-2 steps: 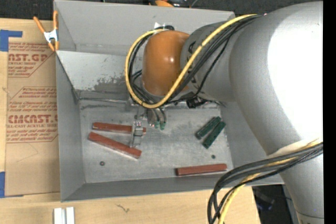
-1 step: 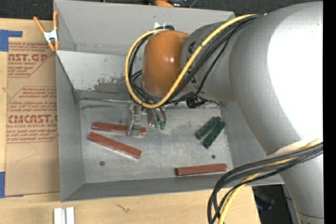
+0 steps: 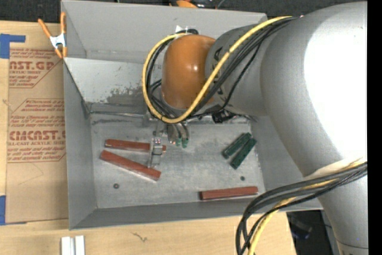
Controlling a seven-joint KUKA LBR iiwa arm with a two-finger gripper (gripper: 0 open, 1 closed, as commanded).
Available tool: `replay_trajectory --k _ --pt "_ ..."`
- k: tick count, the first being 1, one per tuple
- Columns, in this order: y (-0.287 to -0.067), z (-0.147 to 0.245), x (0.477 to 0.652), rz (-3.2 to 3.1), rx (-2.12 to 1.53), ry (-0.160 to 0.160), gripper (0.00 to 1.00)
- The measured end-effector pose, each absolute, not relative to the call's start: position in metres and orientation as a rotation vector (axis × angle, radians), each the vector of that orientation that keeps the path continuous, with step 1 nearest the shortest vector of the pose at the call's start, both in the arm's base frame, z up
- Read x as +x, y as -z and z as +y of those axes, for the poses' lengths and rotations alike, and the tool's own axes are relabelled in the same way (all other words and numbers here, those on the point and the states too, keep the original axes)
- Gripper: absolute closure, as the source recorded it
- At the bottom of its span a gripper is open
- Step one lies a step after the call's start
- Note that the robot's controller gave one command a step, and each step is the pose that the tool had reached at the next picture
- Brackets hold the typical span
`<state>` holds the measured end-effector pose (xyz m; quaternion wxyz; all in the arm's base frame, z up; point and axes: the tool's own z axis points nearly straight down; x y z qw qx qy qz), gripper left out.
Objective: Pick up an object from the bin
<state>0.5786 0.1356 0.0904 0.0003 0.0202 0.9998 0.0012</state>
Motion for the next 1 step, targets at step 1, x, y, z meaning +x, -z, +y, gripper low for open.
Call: replay_trajectory --k 1 --pt "-0.0904 0.1356 0.5786 3.140 0.064 -0.004 1.00"
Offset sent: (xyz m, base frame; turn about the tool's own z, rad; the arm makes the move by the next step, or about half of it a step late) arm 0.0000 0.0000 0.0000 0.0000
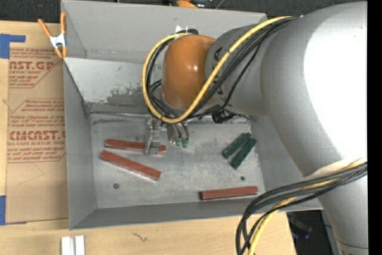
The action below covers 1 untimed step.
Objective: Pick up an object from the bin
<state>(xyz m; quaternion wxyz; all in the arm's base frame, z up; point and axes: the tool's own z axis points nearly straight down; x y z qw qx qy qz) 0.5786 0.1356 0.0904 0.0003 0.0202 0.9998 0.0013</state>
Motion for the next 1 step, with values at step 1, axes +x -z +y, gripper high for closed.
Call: replay_trajectory --k 1 --pt "-0.0904 0.1355 0.5786 3.140 0.064 -0.004 0.00"
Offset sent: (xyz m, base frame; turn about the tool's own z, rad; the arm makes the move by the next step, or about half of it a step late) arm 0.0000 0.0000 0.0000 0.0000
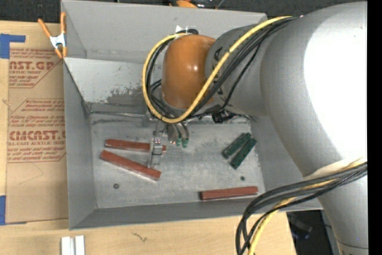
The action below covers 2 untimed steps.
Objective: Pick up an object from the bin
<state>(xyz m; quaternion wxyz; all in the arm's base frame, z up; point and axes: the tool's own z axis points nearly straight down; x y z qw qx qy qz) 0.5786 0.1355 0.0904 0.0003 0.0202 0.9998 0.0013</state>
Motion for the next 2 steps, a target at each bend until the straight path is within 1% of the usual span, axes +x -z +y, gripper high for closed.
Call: replay_trajectory --k 1,2 --pt "-0.0904 0.1355 0.5786 3.140 0.064 -0.004 1.00" --pt "-0.0904 0.1355 0.5786 3.140 0.064 -0.004 0.00"
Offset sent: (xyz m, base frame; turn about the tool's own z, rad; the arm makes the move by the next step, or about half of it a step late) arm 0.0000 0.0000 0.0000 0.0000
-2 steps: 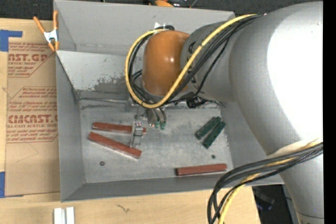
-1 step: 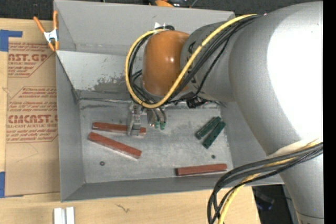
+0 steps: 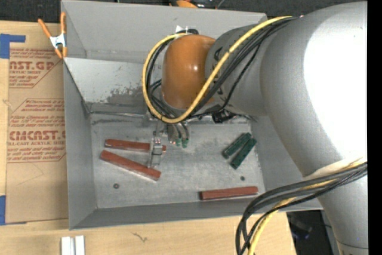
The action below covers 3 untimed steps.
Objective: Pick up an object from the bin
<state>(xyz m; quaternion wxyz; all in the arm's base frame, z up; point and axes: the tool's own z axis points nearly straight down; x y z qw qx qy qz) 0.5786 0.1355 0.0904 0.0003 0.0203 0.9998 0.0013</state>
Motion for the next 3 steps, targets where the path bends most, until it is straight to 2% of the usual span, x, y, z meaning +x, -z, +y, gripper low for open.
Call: replay_trajectory --k 1,2,3 --pt "-0.090 0.136 0.579 3.140 0.064 -0.004 1.00" --pt "-0.078 0.141 0.558 3.116 -0.191 -0.003 1.00" --pt "-0.073 0.141 0.552 3.133 -0.196 0.000 0.00"
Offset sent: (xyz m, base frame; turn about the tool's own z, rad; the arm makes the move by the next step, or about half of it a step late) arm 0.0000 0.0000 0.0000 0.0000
